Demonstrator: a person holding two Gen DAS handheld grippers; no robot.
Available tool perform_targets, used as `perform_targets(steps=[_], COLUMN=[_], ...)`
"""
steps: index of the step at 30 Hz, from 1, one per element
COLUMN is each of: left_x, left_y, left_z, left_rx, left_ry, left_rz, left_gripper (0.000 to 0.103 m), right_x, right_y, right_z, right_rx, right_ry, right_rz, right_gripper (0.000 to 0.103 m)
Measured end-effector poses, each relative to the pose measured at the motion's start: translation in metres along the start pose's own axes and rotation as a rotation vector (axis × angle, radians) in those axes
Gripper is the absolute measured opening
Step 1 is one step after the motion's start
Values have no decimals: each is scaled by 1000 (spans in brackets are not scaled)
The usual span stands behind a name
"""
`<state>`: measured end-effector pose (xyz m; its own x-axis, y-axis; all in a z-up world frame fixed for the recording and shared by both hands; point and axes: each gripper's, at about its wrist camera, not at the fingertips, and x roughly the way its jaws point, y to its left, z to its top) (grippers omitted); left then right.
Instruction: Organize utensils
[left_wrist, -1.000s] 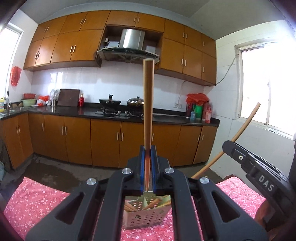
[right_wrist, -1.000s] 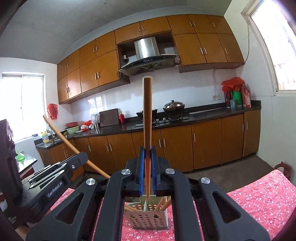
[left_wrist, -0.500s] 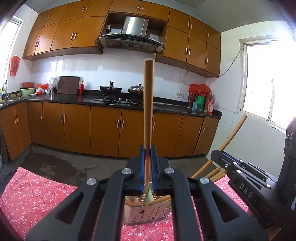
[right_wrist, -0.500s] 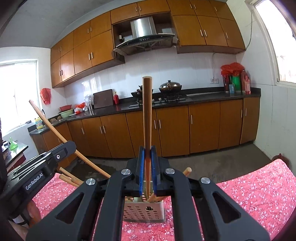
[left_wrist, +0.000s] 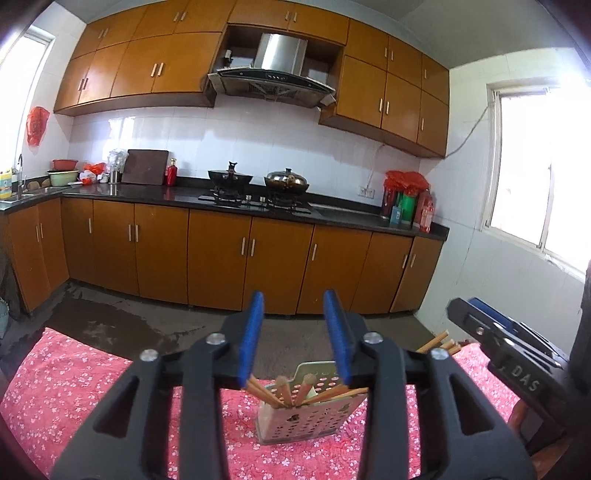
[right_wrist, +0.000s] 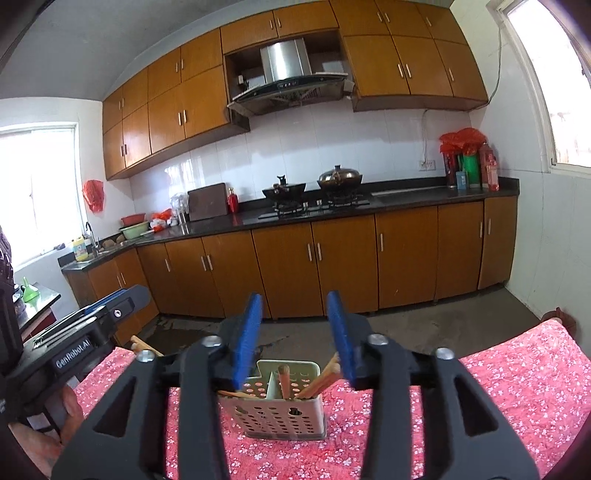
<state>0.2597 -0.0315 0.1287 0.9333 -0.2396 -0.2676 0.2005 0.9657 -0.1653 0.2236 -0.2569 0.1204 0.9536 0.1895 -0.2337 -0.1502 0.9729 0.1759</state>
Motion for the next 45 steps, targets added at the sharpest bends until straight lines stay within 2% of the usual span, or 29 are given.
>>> perform_targets(steps=[2, 4, 5, 6, 9, 12, 17, 20, 26, 36, 45], left_x=[-13, -27, -35, -46, -71, -100, -130, -142, -161, -166, -161], left_y=[5, 8, 9, 12, 14, 16, 16, 18, 20, 16, 17], left_z=[1, 0, -3, -7, -20, -41, -78, -100, -134, -165, -183], left_rx=[-2, 8, 18, 34, 64, 90, 116, 117, 124, 160, 172], left_ry=[-13, -22, -25, -27, -34, -25, 10, 37, 36, 47, 83], left_rz=[8, 22, 34, 50, 77, 90, 144, 170, 185, 199, 213], left_gripper=[47, 59, 63, 71, 93, 99, 99, 99, 99, 99, 99], right_x=[-14, -28, -34, -44, -66, -85, -106, -114, -125, -131, -132], right_y=[-1, 0, 0, 1, 4, 9, 17, 19, 19, 21, 25], right_z=[0, -1, -3, -7, -18, -30, -60, -83, -119, -161, -176], right_rx=[-5, -15, -19, -25, -42, -72, -97, -98, -79, -64, -85], right_ry=[-22, -41, -47, -58, -88, -92, -49, -7, 8, 66, 83], right_rz=[-7, -15, -20, -29, -73, -120, -183, -183, -186, -202, -229], right_gripper=[63, 75, 85, 94, 101, 101, 101, 101, 101, 101, 101])
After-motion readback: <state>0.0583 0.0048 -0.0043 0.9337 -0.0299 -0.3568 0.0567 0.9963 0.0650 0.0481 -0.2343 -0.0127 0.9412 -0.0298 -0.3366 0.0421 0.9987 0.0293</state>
